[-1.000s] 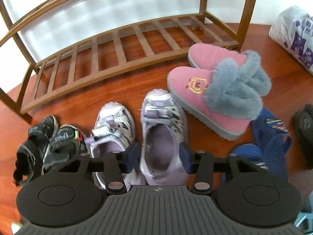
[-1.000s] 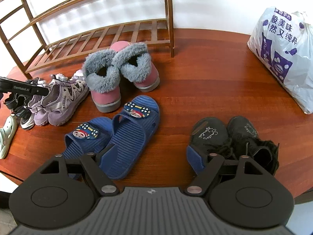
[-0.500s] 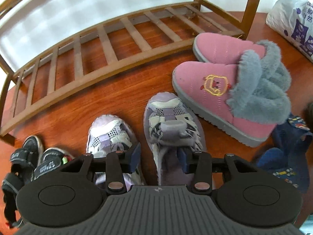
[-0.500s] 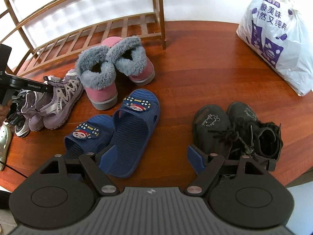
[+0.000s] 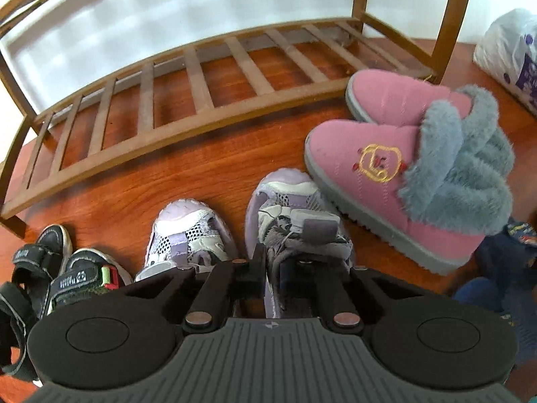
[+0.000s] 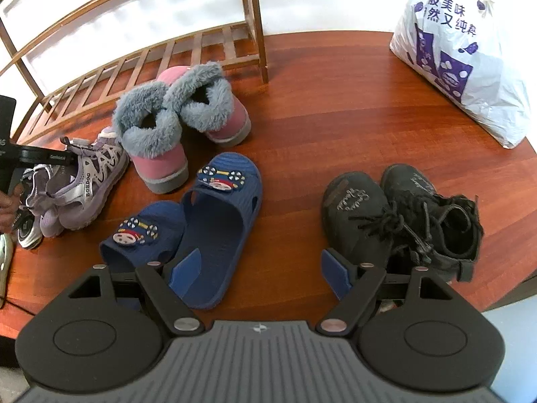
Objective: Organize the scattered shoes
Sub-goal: 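Grasp a blue slipper with the right tool while the left tool grasps a lavender sneaker, then set the blue slipper beside its mate with the right tool while the left tool carries the lavender sneaker, then lower the lavender sneaker to the floor and open the left tool, then grasp a mint green croc with the left tool, then set the mint croc beside the other croc and open the left tool, then grasp a black sandal with the left tool while the right tool grasps a lavender sneaker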
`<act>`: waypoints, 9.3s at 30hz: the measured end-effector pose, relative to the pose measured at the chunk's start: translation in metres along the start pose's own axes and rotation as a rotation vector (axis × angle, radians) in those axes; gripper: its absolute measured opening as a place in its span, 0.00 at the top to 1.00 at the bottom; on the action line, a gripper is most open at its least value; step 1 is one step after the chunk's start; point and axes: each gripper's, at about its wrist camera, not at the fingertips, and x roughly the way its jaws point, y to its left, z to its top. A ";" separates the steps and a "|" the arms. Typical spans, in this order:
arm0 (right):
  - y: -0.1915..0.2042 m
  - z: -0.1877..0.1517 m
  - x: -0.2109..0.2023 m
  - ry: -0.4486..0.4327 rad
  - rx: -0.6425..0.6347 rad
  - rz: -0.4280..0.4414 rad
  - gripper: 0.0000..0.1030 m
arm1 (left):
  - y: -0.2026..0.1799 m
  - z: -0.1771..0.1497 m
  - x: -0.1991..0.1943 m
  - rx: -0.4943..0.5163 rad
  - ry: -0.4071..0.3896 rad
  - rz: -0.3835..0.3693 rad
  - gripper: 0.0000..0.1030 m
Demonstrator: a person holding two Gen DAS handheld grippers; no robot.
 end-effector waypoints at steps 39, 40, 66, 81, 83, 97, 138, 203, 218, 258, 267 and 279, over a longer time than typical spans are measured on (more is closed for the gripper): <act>-0.017 0.055 0.077 -0.032 -0.097 0.110 0.91 | -0.036 -0.086 -0.151 -0.372 -0.059 0.077 0.91; -0.018 0.056 0.072 -0.037 -0.105 0.114 0.91 | -0.036 -0.088 -0.153 -0.382 -0.061 0.082 0.91; 0.152 -0.002 0.009 -0.016 -0.134 0.248 0.91 | 0.073 -0.181 -0.171 -0.360 0.014 0.043 0.91; 0.238 -0.062 0.049 -0.014 -0.113 0.104 0.91 | 0.116 -0.208 -0.136 -0.364 0.053 -0.021 0.91; 0.239 -0.065 0.053 -0.015 -0.115 0.084 0.91 | 0.119 -0.209 -0.134 -0.370 0.051 -0.033 0.91; 0.204 -0.071 0.058 -0.028 -0.119 -0.062 0.90 | 0.109 -0.206 -0.127 -0.383 0.046 -0.068 0.91; 0.225 -0.059 -0.003 -0.042 -0.234 0.026 0.47 | 0.167 -0.224 -0.180 -0.376 0.025 0.005 0.50; 0.486 -0.101 -0.023 -0.043 -0.353 0.304 0.40 | 0.372 -0.274 -0.244 -0.462 -0.051 0.154 0.85; 0.564 -0.136 -0.010 -0.009 -0.364 0.272 0.40 | 0.423 -0.325 -0.190 -0.479 0.060 0.165 0.84; 0.522 -0.125 -0.025 -0.029 -0.273 0.137 0.38 | 0.416 -0.303 -0.235 -0.335 0.027 0.103 0.41; 0.473 -0.088 -0.018 -0.069 -0.235 0.048 0.38 | 0.384 -0.275 -0.236 -0.293 -0.019 0.078 0.40; 0.374 -0.014 0.011 -0.089 -0.232 -0.002 0.38 | 0.298 -0.222 -0.211 -0.322 -0.026 0.057 0.40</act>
